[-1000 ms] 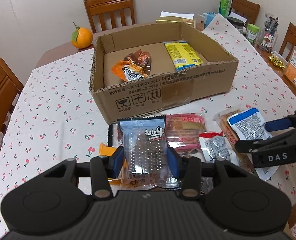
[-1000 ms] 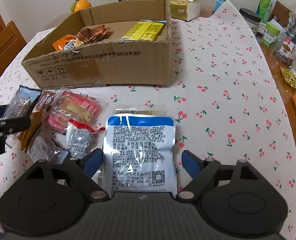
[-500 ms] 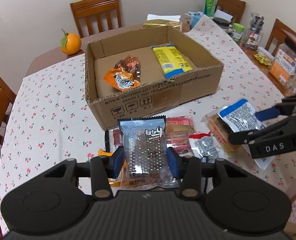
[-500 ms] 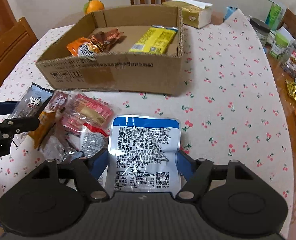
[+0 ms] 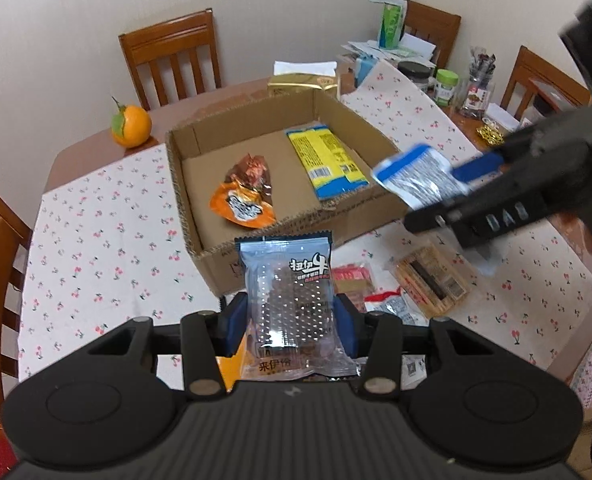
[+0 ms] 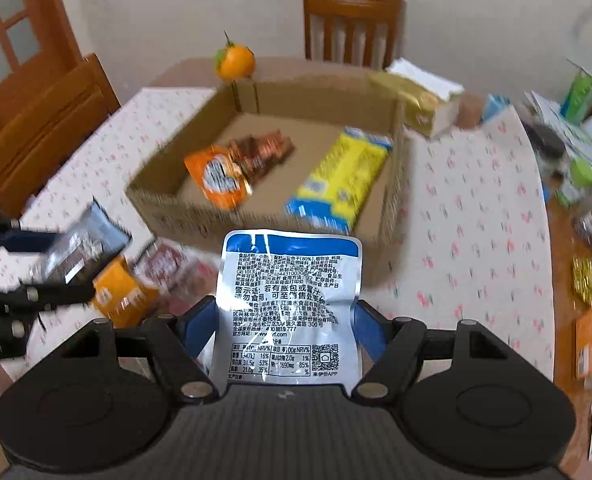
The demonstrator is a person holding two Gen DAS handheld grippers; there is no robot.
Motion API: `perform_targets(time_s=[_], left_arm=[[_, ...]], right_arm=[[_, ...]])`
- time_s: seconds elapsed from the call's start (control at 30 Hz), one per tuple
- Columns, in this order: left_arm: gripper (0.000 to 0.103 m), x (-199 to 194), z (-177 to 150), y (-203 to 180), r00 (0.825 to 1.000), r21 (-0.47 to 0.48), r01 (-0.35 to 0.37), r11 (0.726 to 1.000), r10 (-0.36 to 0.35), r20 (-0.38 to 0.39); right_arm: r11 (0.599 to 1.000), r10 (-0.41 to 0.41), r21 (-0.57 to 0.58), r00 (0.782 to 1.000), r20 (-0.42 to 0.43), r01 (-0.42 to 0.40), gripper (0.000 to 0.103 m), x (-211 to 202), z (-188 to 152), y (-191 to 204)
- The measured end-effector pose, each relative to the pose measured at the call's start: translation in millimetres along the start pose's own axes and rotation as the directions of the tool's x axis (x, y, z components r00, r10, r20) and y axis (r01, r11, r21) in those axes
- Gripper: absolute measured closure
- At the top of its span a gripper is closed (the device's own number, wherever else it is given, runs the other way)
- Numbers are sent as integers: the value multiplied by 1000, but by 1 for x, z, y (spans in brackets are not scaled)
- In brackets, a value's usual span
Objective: Organize snacks
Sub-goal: 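Carry the white-and-blue pouch into the box and release it with the right gripper, then lower the grey foil packet into the box and open the left gripper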
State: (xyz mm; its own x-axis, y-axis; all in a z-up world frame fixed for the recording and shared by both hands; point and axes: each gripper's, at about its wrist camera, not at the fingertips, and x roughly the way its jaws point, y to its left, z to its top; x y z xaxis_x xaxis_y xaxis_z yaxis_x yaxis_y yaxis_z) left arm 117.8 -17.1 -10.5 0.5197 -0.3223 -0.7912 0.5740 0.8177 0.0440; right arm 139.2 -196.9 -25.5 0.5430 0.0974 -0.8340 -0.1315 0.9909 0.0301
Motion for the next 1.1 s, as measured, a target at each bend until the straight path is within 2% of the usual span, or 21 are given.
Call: perform_targets(time_s=[0.33, 0.57, 0.6, 0.67, 0.77, 0.97, 1.1], left_arm=[[58, -4, -2, 19, 999, -77, -46, 996, 47, 19], [58, -1, -3, 34, 996, -136, -87, 987, 90, 11], [58, -1, -3, 35, 996, -141, -92, 986, 94, 10], [58, 1, -2, 38, 995, -148, -100, 984, 102, 6], [58, 5, 2, 41, 994, -146, -106, 984, 108, 5], [58, 12, 19, 42, 995, -120, -93, 988, 96, 19], [58, 20, 36, 44, 997, -103, -66, 993, 70, 34]], right_arm=[[991, 32, -132, 995, 98, -19, 25, 28, 82, 12], [984, 32, -180, 992, 120, -10, 25, 66, 116, 20], [984, 36, -177, 992, 122, -14, 24, 70, 116, 20], [984, 35, -175, 993, 110, -15, 11, 78, 116, 21], [986, 34, -167, 993, 111, -15, 1, 78, 108, 19], [993, 44, -113, 995, 91, -34, 0, 61, 80, 13], [997, 8, -76, 995, 101, 0, 0, 45, 54, 9]])
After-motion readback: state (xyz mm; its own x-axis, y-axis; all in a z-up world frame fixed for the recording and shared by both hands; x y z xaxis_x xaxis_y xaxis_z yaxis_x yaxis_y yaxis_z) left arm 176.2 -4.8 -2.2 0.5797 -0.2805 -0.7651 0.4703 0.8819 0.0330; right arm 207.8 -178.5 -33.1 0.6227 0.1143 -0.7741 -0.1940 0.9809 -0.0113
